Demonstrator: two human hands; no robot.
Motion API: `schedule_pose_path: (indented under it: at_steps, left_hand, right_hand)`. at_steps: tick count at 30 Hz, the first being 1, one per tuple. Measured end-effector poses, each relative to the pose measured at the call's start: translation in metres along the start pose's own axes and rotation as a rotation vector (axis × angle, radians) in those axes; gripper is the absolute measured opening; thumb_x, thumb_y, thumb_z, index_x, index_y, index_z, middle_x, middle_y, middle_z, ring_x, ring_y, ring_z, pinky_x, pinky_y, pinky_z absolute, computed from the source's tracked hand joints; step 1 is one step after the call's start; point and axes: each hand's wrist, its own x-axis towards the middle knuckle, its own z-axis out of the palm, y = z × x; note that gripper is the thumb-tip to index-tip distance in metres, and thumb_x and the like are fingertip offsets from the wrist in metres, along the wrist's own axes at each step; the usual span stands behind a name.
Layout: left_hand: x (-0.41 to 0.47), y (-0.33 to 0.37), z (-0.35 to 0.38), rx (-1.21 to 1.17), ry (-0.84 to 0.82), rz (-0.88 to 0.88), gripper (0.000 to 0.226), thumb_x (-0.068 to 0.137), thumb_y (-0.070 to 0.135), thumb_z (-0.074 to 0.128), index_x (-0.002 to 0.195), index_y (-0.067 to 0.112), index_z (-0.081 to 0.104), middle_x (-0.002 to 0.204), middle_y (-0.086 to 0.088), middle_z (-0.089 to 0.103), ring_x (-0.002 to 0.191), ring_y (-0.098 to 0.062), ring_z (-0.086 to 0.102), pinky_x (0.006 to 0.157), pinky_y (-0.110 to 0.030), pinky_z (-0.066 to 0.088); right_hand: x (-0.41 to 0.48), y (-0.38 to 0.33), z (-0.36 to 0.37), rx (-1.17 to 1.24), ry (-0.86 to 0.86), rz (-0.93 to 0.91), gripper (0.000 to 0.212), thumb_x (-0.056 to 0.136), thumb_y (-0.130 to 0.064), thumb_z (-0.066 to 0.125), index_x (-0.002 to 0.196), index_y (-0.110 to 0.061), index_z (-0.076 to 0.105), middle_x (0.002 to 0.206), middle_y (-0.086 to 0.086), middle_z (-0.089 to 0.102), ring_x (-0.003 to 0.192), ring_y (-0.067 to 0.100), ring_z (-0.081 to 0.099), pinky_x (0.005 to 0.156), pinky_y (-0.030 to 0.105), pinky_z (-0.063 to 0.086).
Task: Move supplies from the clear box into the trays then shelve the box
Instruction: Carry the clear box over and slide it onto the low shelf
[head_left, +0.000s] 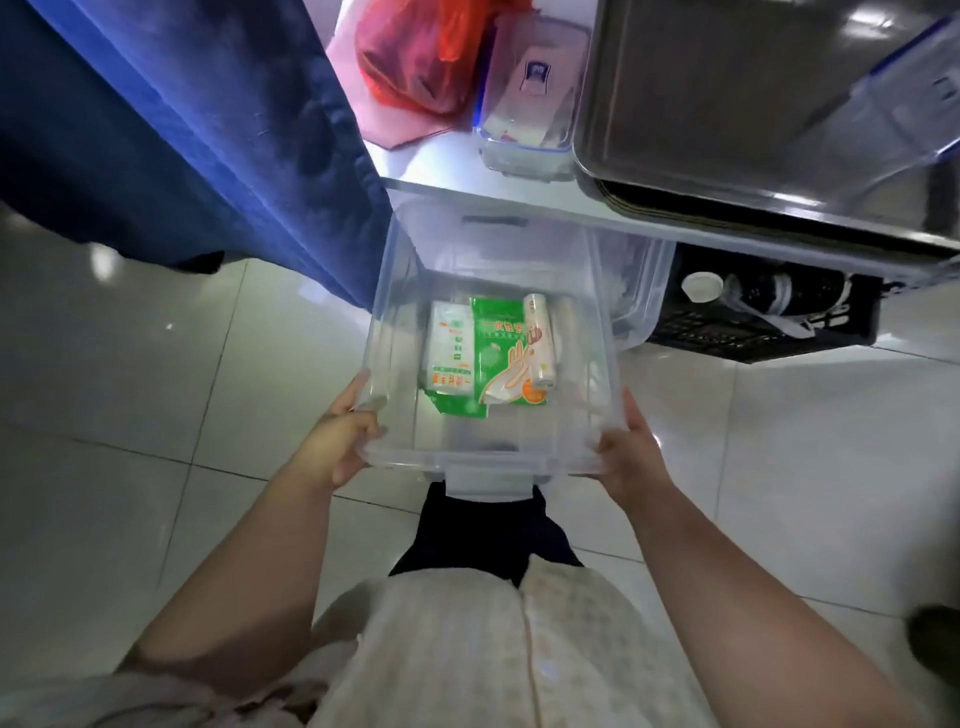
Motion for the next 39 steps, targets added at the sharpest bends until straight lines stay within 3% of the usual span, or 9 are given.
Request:
schedule_pose_path:
  at_steps: [2, 5, 10, 13, 19, 22, 25, 30, 39]
  left_hand:
    - [0.015, 0.015, 0.004, -0.002, -0.04, 0.001, 0.08, 0.082, -0.009, 0.037, 0.139, 0.048, 0.04, 0.13, 0.005, 0.051, 0.086, -0.027, 0.053, 0.071, -0.051, 0.054]
    - [0.039, 0.037, 0.013, 0.007, -0.026, 0.007, 0.082, 0.081, -0.009, 0.034, 0.139, 0.047, 0.037, 0.126, 0.003, 0.051, 0.082, -0.026, 0.052, 0.059, -0.037, 0.057]
    - [0.077, 0.066, 0.024, 0.005, 0.026, 0.036, 0.083, 0.076, -0.011, 0.036, 0.138, 0.045, 0.041, 0.124, 0.003, 0.052, 0.091, -0.024, 0.06, 0.056, -0.033, 0.057]
    - [0.11, 0.086, 0.027, -0.073, 0.056, 0.091, 0.068, 0.075, -0.007, 0.04, 0.12, 0.041, 0.058, 0.113, 0.005, 0.061, 0.09, -0.021, 0.06, 0.057, -0.043, 0.056]
    - [0.176, 0.087, 0.009, -0.08, 0.058, 0.061, 0.06, 0.085, -0.001, 0.043, 0.134, 0.034, 0.05, 0.119, 0.007, 0.06, 0.093, -0.012, 0.057, 0.075, -0.04, 0.05]
    - [0.198, 0.085, 0.006, -0.132, -0.069, 0.04, 0.032, 0.094, 0.02, 0.045, 0.116, 0.036, 0.062, 0.109, 0.013, 0.062, 0.094, -0.008, 0.056, 0.064, -0.029, 0.052]
    - [0.222, 0.088, 0.003, -0.153, -0.189, 0.102, 0.031, 0.1, 0.023, 0.035, 0.112, 0.029, 0.063, 0.094, 0.011, 0.069, 0.087, -0.011, 0.066, 0.049, -0.02, 0.05]
    - [0.253, 0.099, 0.01, -0.039, -0.121, 0.191, 0.037, 0.102, 0.017, 0.032, 0.12, 0.03, 0.062, 0.095, 0.015, 0.071, 0.101, -0.008, 0.065, 0.088, -0.034, 0.051]
    - [0.255, 0.084, 0.016, -0.117, -0.056, 0.192, 0.036, 0.104, 0.016, 0.034, 0.132, 0.025, 0.055, 0.116, 0.006, 0.062, 0.113, -0.012, 0.06, 0.095, -0.038, 0.05]
  right_hand:
    - [0.014, -0.011, 0.008, 0.026, -0.014, -0.013, 0.095, 0.065, 0.02, 0.025, 0.134, -0.041, 0.047, 0.118, 0.012, 0.056, 0.093, 0.035, 0.05, 0.074, 0.072, 0.046]
    - [0.034, -0.019, 0.017, 0.03, -0.011, -0.068, 0.098, 0.06, 0.02, 0.026, 0.13, -0.044, 0.05, 0.131, 0.01, 0.055, 0.106, 0.039, 0.054, 0.079, 0.073, 0.042]
    - [0.069, -0.024, 0.051, 0.146, 0.29, -0.102, 0.092, 0.066, 0.022, 0.027, 0.125, -0.042, 0.057, 0.134, 0.002, 0.058, 0.076, 0.015, 0.052, 0.076, 0.038, 0.046]
    - [0.098, -0.024, 0.071, 0.185, 0.357, -0.124, 0.086, 0.071, 0.021, 0.029, 0.134, -0.032, 0.051, 0.129, -0.004, 0.061, 0.079, 0.017, 0.052, 0.071, 0.032, 0.045]
    - [0.144, 0.017, 0.086, 0.16, 0.364, -0.107, 0.086, 0.067, 0.017, 0.035, 0.131, -0.037, 0.054, 0.128, 0.003, 0.061, 0.103, 0.028, 0.062, 0.094, 0.058, 0.048]
    - [0.176, 0.032, 0.082, 0.215, 0.411, -0.057, 0.079, 0.067, 0.016, 0.041, 0.123, -0.035, 0.061, 0.122, 0.008, 0.064, 0.101, 0.033, 0.063, 0.087, 0.054, 0.053]
    - [0.211, 0.034, 0.08, 0.117, 0.472, -0.056, 0.071, 0.07, 0.012, 0.048, 0.121, -0.035, 0.061, 0.119, 0.005, 0.065, 0.084, 0.023, 0.065, 0.071, 0.033, 0.055]
    - [0.269, 0.009, 0.086, 0.187, 0.484, -0.094, 0.079, 0.065, 0.016, 0.039, 0.133, -0.022, 0.052, 0.133, 0.006, 0.055, 0.111, 0.03, 0.052, 0.084, 0.035, 0.046]
    - [0.293, -0.024, 0.081, 0.12, 0.378, -0.154, 0.079, 0.065, 0.018, 0.034, 0.122, -0.031, 0.058, 0.133, 0.001, 0.056, 0.112, 0.026, 0.051, 0.082, 0.033, 0.042]
